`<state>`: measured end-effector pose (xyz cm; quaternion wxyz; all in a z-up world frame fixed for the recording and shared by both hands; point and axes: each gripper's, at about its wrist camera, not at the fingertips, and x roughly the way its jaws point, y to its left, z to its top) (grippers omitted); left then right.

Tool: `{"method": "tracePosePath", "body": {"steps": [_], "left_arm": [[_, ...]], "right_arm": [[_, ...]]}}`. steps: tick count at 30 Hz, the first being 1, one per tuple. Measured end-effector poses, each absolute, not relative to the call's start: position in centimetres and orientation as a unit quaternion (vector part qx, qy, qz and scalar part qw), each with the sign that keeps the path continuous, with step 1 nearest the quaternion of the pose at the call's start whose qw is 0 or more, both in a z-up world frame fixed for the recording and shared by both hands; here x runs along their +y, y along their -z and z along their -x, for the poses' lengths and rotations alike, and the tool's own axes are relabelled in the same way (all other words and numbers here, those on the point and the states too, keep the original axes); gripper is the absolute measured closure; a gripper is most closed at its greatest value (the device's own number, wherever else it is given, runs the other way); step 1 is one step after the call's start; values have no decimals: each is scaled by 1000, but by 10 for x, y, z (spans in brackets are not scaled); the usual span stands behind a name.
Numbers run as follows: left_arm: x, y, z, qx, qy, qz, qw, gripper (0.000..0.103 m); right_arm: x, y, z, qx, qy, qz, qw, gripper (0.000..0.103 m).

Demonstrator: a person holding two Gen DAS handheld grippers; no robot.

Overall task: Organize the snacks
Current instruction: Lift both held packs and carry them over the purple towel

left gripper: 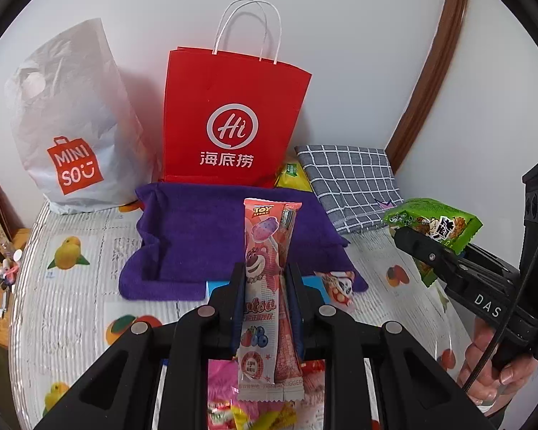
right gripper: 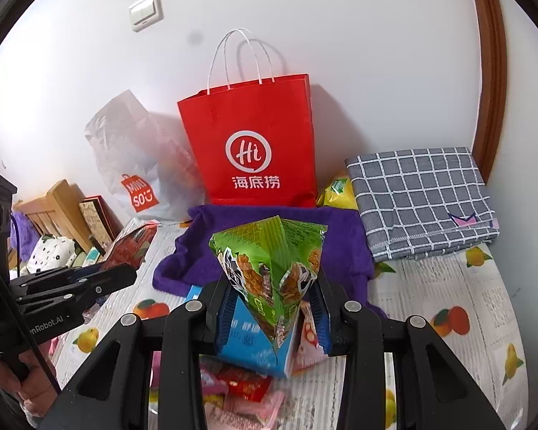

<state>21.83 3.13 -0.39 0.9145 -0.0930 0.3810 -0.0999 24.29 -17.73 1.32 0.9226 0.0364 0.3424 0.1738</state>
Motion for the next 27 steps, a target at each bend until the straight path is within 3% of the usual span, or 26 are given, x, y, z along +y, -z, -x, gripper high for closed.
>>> {"method": "tracePosePath", "body": {"steps": [18, 27], "left_arm": [[28, 8, -272, 385, 94, 64, 916, 82], [64, 19, -308, 398, 72, 85, 910, 82]], "right_arm": [[-173, -11, -304, 337, -171, -26, 925, 66], [-186, 2, -349, 347, -152, -28, 925, 66]]}}
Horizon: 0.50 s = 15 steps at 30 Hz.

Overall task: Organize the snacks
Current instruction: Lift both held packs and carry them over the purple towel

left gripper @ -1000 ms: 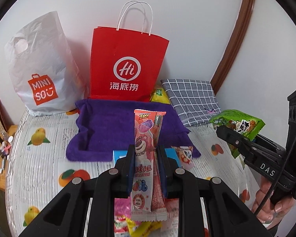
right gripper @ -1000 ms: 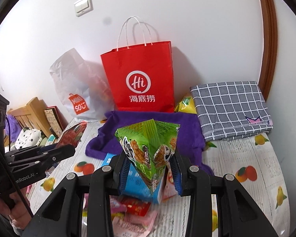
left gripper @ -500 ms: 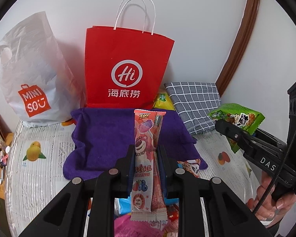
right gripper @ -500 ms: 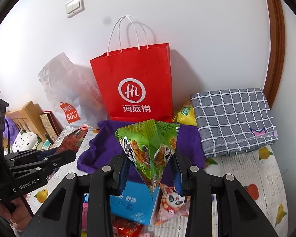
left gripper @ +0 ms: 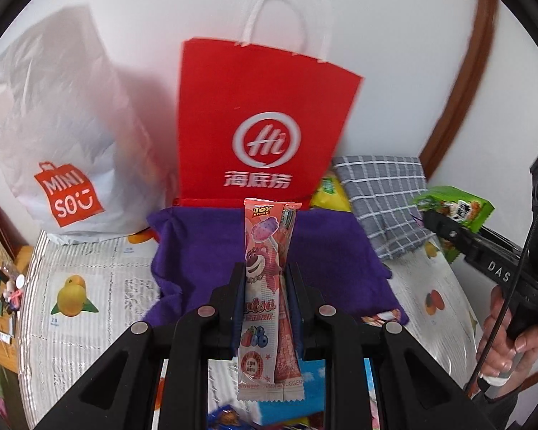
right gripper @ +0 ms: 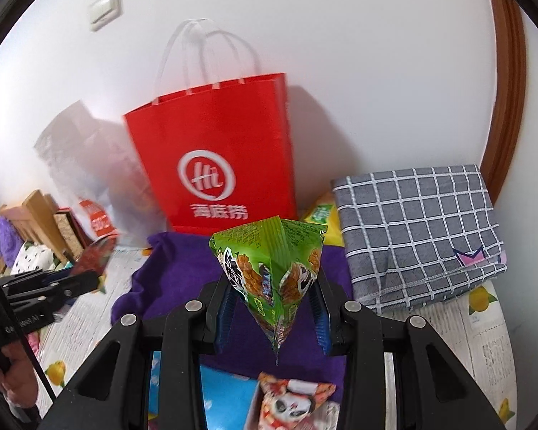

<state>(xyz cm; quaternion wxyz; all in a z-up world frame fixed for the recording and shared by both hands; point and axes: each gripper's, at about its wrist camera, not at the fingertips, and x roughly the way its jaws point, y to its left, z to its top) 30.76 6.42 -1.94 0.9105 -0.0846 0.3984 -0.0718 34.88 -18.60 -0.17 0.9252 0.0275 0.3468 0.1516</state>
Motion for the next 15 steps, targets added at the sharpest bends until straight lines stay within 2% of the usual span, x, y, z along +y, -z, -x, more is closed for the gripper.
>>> {"method": "tracePosePath", "body": {"steps": [6, 15], "left_arm": [[92, 41, -333, 416, 51, 93, 903, 82], [98, 84, -373, 449, 43, 97, 887, 82]], "right_arm": [[-197, 19, -385, 367, -153, -52, 916, 65], [-183, 68, -427, 419, -167, -28, 892, 66]]}}
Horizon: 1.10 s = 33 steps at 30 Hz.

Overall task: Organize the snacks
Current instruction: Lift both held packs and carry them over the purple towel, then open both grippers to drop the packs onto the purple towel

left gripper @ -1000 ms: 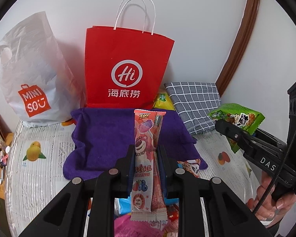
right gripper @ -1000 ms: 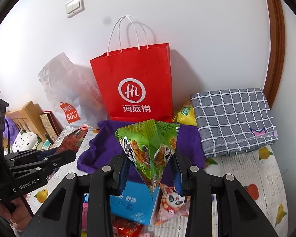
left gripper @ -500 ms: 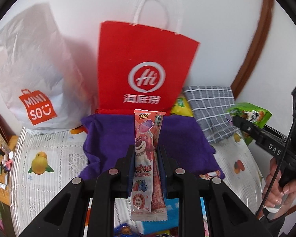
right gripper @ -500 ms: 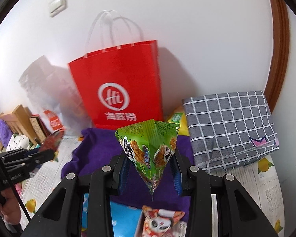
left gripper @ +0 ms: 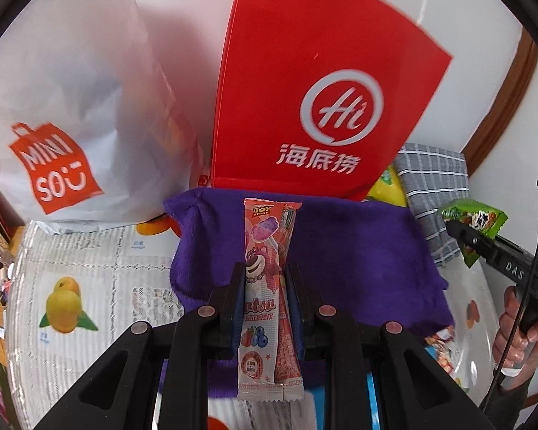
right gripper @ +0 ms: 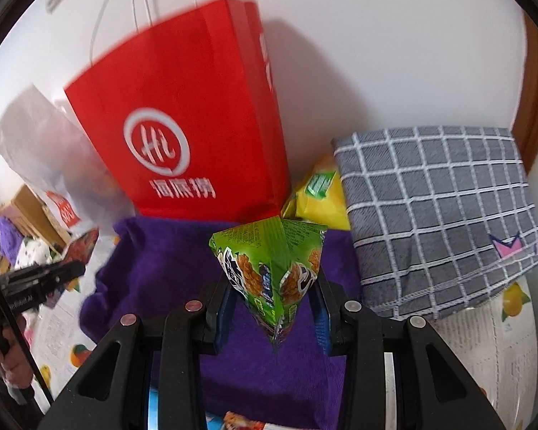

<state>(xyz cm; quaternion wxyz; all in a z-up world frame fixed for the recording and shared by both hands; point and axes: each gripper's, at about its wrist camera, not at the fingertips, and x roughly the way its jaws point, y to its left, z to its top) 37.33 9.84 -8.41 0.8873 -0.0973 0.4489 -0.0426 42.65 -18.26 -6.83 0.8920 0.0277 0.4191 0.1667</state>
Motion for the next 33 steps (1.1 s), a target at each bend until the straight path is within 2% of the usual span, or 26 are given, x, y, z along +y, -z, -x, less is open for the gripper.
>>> {"method": "tracePosePath", "body": {"steps": [16, 28, 31, 33], "left_arm": [[98, 134, -422, 495, 39, 104, 862, 82], [98, 149, -429, 508, 40, 111, 853, 79], [94, 149, -429, 509, 42, 103, 854, 76], [95, 146, -426, 508, 39, 100, 855, 59]], "right_arm": [[-174, 136, -462, 498, -163, -20, 851, 65], [-172, 144, -468, 507, -169, -22, 845, 65], [-165, 144, -467, 510, -169, -13, 843, 59], [-160, 143, -464, 506, -172, -11, 845, 47]]}}
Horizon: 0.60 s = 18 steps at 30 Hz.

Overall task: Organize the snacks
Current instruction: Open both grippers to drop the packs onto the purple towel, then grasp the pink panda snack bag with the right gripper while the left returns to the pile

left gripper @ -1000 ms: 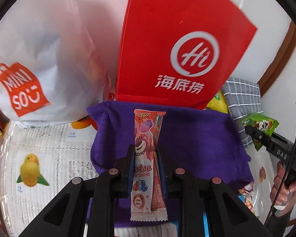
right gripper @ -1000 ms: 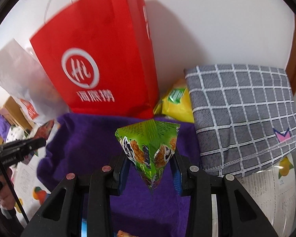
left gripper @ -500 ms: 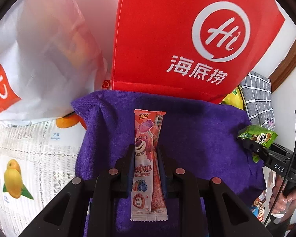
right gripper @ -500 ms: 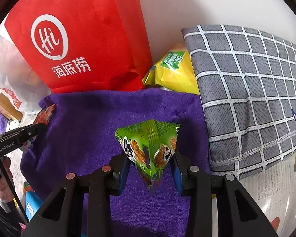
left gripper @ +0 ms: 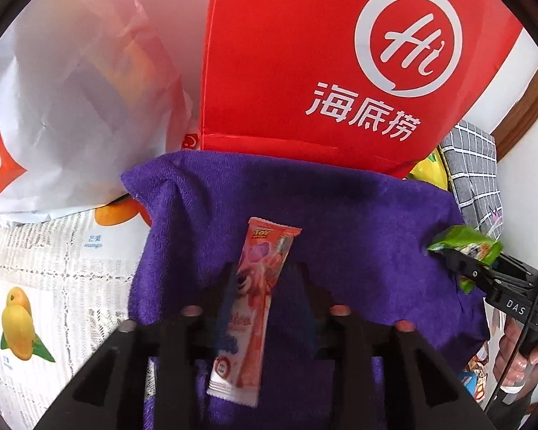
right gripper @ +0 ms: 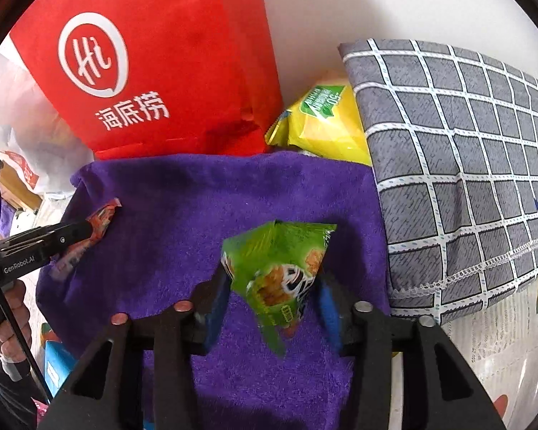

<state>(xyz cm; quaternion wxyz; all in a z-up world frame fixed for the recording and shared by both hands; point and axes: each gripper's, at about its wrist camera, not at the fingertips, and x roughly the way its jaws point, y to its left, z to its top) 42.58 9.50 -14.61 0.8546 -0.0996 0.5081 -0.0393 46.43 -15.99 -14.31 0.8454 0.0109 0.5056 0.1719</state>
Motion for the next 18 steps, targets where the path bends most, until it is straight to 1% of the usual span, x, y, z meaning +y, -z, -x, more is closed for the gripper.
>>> {"method": "tracePosePath", "body": {"steps": [1, 2, 3, 10, 18], "left_arm": [[96, 144, -424, 506, 36, 99, 856, 55], [97, 142, -422, 505, 34, 98, 857, 54], [98, 140, -420, 503, 33, 98, 858, 54], [104, 120, -398, 489, 26, 87, 867, 53], [105, 104, -360, 482, 32, 110, 869, 53]], "right_arm": [[-157, 143, -463, 503, -173, -11, 847, 43], [-155, 142, -461, 498, -175, -12, 850, 37], [-155, 140, -460, 493, -175, -13, 852, 34], [-149, 127, -452, 474, -184, -12, 861, 33], [-155, 106, -437, 461, -193, -25, 866, 33]]}}
